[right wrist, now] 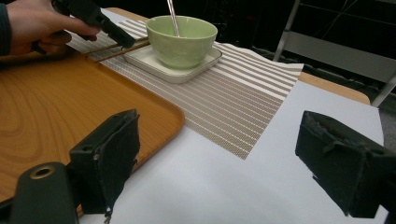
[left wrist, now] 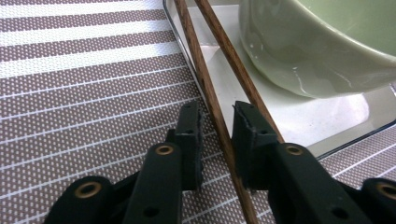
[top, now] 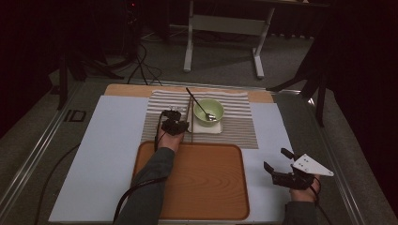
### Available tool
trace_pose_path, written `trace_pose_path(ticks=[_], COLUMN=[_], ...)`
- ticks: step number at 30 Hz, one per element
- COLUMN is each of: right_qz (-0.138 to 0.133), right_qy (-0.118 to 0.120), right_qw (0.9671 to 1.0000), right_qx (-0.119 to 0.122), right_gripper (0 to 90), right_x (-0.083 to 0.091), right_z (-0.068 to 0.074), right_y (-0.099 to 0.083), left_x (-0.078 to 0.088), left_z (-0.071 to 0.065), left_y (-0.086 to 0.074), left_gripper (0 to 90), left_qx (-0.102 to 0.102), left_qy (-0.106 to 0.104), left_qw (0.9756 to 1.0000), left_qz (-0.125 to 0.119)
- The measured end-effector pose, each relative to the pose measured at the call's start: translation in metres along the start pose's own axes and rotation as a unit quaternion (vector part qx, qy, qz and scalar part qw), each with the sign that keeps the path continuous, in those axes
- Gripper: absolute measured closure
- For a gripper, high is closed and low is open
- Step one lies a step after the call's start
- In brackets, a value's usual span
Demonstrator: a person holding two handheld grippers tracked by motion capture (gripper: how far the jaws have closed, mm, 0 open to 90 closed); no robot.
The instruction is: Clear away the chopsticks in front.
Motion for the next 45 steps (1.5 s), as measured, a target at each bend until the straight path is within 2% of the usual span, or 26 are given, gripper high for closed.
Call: trace_pose_path(ticks=[6, 12, 17, 23, 30, 38, 45], right_qz=[0.003, 0.003, 0.004, 0.004, 0.003, 0.004, 0.005], right_qy=[-0.002, -0.003, -0.004, -0.004, -0.004, -0.004, -0.007], right_qw=[1.0, 1.0, 1.0, 1.0, 1.0, 0.9999, 0.9999], right_qx=[0.004, 0.005, 0.006, 0.006, 0.007, 0.009, 0.01], right_gripper=[13.2, 13.1, 13.2, 13.1, 13.1, 13.1, 13.1], right_x=[-0.001, -0.001, -0.001, -0.001, -0.001, -0.002, -0.002], right_z=[0.001, 0.001, 0.001, 0.001, 0.001, 0.003, 0.003], right_y=[0.0, 0.0, 0.0, 0.0, 0.001, 0.001, 0.001], left_x=[0.005, 0.004, 0.005, 0.01, 0.022, 0.041, 0.058], left_z=[0.001, 0.0, 0.0, 0.001, 0.002, 0.004, 0.012], left_y=[0.001, 0.0, 0.001, 0.001, 0.001, 0.0, -0.003], left_gripper=[80.4, 84.6, 85.6, 86.0, 86.2, 86.2, 86.2], left_qx=[0.019, 0.03, 0.037, 0.042, 0.049, 0.047, 0.049], left_qy=[-0.009, -0.014, -0.013, 0.001, -0.002, 0.007, 0.032], left_qw=[0.9997, 0.9994, 0.9992, 0.999, 0.9984, 0.9981, 0.9972], left_qz=[-0.008, -0.008, -0.008, -0.013, -0.027, -0.038, -0.047])
Point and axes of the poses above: each handheld gripper's, and its own axes: x roughly backward along the jaws, y roughly out of its top, z roughly to its left, the point moved 4 cm from there along -x, roughly forward along the jaws, and after that the axes turned 13 degrees about z, right-handed, at the moved point
